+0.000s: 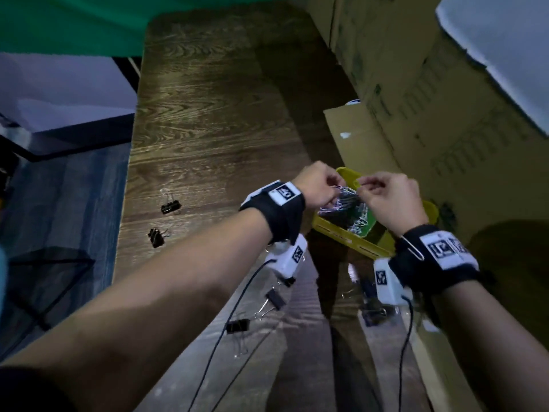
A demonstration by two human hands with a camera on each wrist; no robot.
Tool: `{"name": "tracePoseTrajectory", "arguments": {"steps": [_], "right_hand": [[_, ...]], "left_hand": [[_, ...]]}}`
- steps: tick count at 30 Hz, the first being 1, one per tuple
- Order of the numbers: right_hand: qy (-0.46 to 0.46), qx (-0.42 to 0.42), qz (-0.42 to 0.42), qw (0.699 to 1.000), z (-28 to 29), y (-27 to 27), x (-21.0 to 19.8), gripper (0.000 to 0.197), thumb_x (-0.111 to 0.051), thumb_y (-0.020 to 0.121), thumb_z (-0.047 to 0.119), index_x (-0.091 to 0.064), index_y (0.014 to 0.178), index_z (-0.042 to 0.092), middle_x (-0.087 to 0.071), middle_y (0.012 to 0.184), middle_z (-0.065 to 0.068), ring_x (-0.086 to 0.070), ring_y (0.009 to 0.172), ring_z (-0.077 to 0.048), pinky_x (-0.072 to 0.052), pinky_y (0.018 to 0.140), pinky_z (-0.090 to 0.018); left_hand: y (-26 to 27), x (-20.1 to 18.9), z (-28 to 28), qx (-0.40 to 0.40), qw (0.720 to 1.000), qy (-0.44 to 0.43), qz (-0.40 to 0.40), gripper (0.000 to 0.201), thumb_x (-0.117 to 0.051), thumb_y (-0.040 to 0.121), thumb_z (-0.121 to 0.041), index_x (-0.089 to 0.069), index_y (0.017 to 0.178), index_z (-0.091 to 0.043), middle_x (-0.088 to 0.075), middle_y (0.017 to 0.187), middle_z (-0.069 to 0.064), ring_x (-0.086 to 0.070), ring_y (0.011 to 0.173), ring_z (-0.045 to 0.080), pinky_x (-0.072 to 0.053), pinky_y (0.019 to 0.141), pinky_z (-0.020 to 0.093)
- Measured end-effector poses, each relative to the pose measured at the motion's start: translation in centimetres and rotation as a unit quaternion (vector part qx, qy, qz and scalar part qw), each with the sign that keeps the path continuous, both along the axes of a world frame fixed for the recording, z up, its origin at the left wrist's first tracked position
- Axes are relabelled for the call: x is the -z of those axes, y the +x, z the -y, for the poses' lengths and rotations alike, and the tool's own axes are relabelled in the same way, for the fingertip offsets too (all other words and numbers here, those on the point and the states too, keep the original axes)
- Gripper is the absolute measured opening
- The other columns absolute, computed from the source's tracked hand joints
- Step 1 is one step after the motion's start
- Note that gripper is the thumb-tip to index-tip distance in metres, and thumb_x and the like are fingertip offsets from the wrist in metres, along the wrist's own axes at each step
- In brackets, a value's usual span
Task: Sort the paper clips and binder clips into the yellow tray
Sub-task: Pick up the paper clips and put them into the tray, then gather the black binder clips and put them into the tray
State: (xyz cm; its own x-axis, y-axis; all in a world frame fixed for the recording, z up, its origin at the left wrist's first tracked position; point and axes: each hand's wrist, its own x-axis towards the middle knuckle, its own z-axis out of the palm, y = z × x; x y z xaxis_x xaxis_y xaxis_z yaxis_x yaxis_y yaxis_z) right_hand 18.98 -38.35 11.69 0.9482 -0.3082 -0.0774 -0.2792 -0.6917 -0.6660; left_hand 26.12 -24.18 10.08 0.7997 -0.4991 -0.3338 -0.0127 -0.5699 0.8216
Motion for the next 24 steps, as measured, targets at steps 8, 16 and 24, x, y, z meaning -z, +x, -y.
{"name": "tracePoseTrajectory", "arguments": {"steps": [8,16,24], "right_hand": [[0.025,-0.097,-0.100,0.990,2.4,1.1,0.8,0.026,-0.060,0.090,0.011,-0.064,0.115,0.009,-0.065,0.101,-0.004,-0.057,0.089,-0.012,-0.042,0.077,-0.021],[-0.024,0.147,0.147,0.978,7.7,-8.5,5.4,0.022,-0.058,0.089,0.017,-0.065,0.109,0.016,-0.062,0.111,-0.011,-0.062,0.093,-0.027,-0.054,0.080,-0.042],[0.079,0.200,-0.181,0.959,5.7,-15.7,11.1,0.055,-0.028,0.092,0.064,-0.031,0.139,0.037,-0.030,0.151,-0.008,-0.038,0.132,-0.036,-0.028,0.108,-0.049]], "left_hand": [[-0.5,1.3,0.7,0.044,0.990,0.066,0.114,0.031,-0.057,0.088,-0.014,-0.063,0.118,-0.020,-0.069,0.111,0.002,-0.064,0.099,0.016,-0.045,0.085,0.019],[-5.1,10.4,-6.2,0.050,0.967,0.166,0.187,0.060,-0.057,0.082,-0.038,-0.041,0.137,-0.020,-0.038,0.145,0.011,-0.034,0.134,0.030,-0.030,0.109,0.045],[-12.7,13.7,-8.3,0.216,0.909,0.285,0.214,0.062,-0.051,0.087,-0.048,-0.032,0.142,-0.029,-0.011,0.157,0.002,0.001,0.144,0.027,-0.014,0.112,0.059]]}}
